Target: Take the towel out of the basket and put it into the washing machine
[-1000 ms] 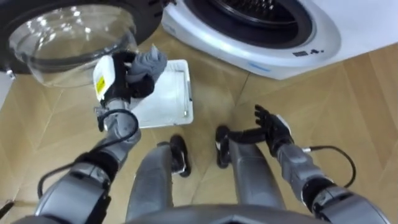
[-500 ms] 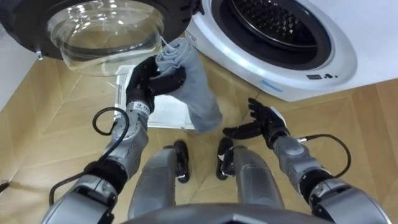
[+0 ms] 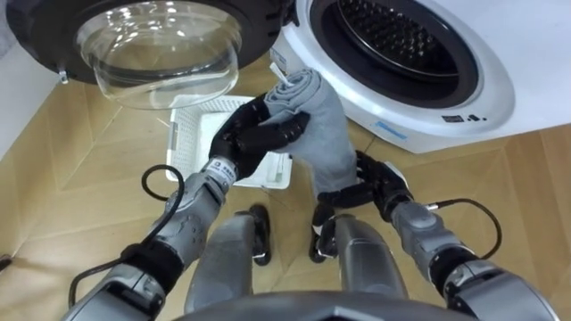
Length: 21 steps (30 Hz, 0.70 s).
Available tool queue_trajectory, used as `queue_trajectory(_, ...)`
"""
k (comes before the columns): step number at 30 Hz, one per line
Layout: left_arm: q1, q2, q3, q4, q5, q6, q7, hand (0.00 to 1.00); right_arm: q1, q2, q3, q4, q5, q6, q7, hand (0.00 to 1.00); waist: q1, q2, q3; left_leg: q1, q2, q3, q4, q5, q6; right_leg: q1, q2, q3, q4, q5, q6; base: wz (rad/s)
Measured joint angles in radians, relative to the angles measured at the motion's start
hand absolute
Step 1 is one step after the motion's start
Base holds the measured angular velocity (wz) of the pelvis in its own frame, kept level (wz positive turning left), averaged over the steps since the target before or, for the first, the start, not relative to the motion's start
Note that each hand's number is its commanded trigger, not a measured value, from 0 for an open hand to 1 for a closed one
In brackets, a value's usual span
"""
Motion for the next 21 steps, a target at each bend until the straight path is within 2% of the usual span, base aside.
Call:
queue_trajectory(7,0.0,-0.001,0.001,0.0,-0.012,0.028,-0.059,1.0,0.009,-0.005,0.0,0.001,-0.008,0.0,0.002,0.01,0.0,0.006,-0.004,0.006,0.002,0.002,-0.001,0.001,-0.001,0.006,0.001,-0.001,0.0,0.001,-0.001,0.0)
queue_trajectory(8,0.0,-0.004,0.0,0.0,-0.018,0.035,-0.064,1.0,0.013,-0.007,0.001,0.0,-0.008,0.0,0.002,0.63,0.0,0.008,-0.0048,0.007,0.002,0.001,-0.002,0.001,-0.001,0.009,0.001,-0.002,-0.002,0.001,-0.001,0.03)
queue_trajectory(9,0.0,-0.006,0.0,0.0,-0.019,0.038,-0.065,1.0,0.016,-0.007,0.001,0.001,-0.008,0.0,0.002,1.0,0.0,0.009,-0.0056,0.008,0.002,-0.001,-0.002,0.001,-0.001,0.011,0.001,-0.004,-0.004,0.001,-0.001,0.05)
queue_trajectory(10,-0.001,-0.011,0.0,0.0,-0.02,0.046,-0.066,1.0,0.021,-0.008,0.001,0.001,-0.008,0.004,0.002,1.0,0.0,0.013,-0.0081,0.009,0.003,-0.004,-0.003,0.001,-0.002,0.018,0.002,-0.01,-0.012,0.003,-0.002,0.06)
queue_trajectory(13,-0.002,-0.021,-0.001,-0.008,-0.039,0.067,-0.069,1.0,0.027,-0.006,0.001,0.001,-0.008,0.012,0.003,1.0,0.0,0.015,-0.009,0.02,0.001,-0.007,-0.016,0.002,-0.004,0.028,0.002,-0.012,-0.022,0.004,-0.002,0.02)
queue_trajectory(16,-0.008,-0.037,-0.003,-0.011,-0.046,0.073,-0.085,1.0,0.023,-0.008,0.001,0.011,-0.008,0.019,-0.001,1.0,0.0,0.014,-0.0089,0.021,0.001,-0.007,-0.022,0.004,-0.006,0.028,0.003,-0.012,-0.027,0.004,-0.002,0.0)
queue_trajectory(21,-0.011,-0.043,-0.024,-0.03,-0.078,0.077,-0.124,1.0,0.014,-0.014,-0.002,0.028,-0.02,0.046,-0.002,1.0,-0.005,0.013,-0.0077,0.021,0.002,-0.005,-0.027,0.004,-0.007,0.027,0.005,-0.007,-0.032,0.004,-0.002,-0.01)
